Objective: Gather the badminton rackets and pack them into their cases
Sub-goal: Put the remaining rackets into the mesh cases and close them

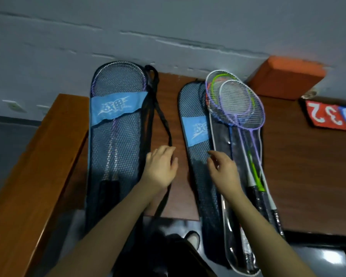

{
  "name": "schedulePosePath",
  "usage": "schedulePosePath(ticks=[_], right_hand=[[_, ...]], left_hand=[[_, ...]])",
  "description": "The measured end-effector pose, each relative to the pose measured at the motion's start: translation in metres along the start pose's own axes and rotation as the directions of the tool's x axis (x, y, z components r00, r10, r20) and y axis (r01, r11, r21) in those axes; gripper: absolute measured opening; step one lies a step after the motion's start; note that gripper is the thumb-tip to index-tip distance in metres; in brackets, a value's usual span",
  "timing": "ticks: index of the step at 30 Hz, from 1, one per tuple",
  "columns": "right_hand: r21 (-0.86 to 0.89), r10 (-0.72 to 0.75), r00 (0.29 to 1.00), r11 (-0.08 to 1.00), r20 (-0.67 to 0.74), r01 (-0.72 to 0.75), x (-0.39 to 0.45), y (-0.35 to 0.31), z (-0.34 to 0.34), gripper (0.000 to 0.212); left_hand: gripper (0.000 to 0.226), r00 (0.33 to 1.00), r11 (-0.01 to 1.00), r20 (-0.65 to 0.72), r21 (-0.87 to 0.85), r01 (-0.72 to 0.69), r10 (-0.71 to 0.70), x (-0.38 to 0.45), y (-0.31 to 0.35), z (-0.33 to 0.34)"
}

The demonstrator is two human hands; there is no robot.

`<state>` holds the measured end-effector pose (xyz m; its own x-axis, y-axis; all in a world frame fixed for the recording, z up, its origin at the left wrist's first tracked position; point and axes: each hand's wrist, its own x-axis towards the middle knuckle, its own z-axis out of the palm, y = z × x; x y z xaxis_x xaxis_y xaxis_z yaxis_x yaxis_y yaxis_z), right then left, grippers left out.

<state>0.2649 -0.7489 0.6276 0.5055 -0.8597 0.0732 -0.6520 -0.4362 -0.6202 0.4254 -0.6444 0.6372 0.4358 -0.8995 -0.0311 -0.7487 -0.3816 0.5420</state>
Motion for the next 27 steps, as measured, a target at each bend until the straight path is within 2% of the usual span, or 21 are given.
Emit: schedulePosePath(ticks=[5,9,10,12,14,15,18,21,24,27], right_hand=[[-0.119,0.059,0.998,0.991,-0.035,-0.063,0.007,0.078,-0.034,0.023],[-0.284,0.13,0.991,0.949,-0.033,-0.134,0.012,0.119,-0.049,0.035],[-0.313,0.159,0.987,0.937,-0.005,-0.153,0.014,0.125,-0.05,0.033],[-0.339,0.174,0.984,0.928,0.03,-0.154,0.017,0.133,-0.051,0.018],[-0.296,0.145,0.989,0.946,0.025,-0.131,0.02,0.137,-0.049,0.003],[-0.26,0.133,0.991,0.958,0.012,-0.125,0.02,0.138,-0.049,0.003],[-0.165,0.109,0.991,0.979,-0.079,-0.121,0.017,0.142,-0.052,0.019],[-0.154,0.081,0.992,0.983,-0.1,-0.096,0.01,0.15,-0.057,0.03],[-0.216,0.15,0.983,0.961,-0.106,-0.17,0.015,0.156,-0.059,0.032],[-0.246,0.28,0.957,0.925,-0.071,-0.289,0.032,0.154,-0.061,0.053]], left_hand=[[0.039,0.992,0.991,0.111,-0.113,0.078,-0.066,0.021,0.059,0.057],[0.043,0.982,0.978,0.154,-0.159,0.132,-0.107,0.03,0.092,0.094],[0.048,0.98,0.976,0.164,-0.165,0.14,-0.113,0.032,0.099,0.1],[0.055,0.973,0.972,0.191,-0.168,0.163,-0.13,0.037,0.109,0.109],[0.055,0.967,0.971,0.214,-0.159,0.176,-0.14,0.043,0.114,0.116],[0.056,0.968,0.974,0.211,-0.152,0.17,-0.136,0.047,0.116,0.119],[0.059,0.975,0.971,0.178,-0.176,0.163,-0.132,0.055,0.114,0.126],[0.06,0.973,0.967,0.174,-0.179,0.18,-0.149,0.062,0.111,0.132],[0.06,0.98,0.972,0.142,-0.168,0.165,-0.142,0.066,0.111,0.137],[0.06,0.986,0.974,0.107,-0.169,0.148,-0.131,0.066,0.11,0.141]])
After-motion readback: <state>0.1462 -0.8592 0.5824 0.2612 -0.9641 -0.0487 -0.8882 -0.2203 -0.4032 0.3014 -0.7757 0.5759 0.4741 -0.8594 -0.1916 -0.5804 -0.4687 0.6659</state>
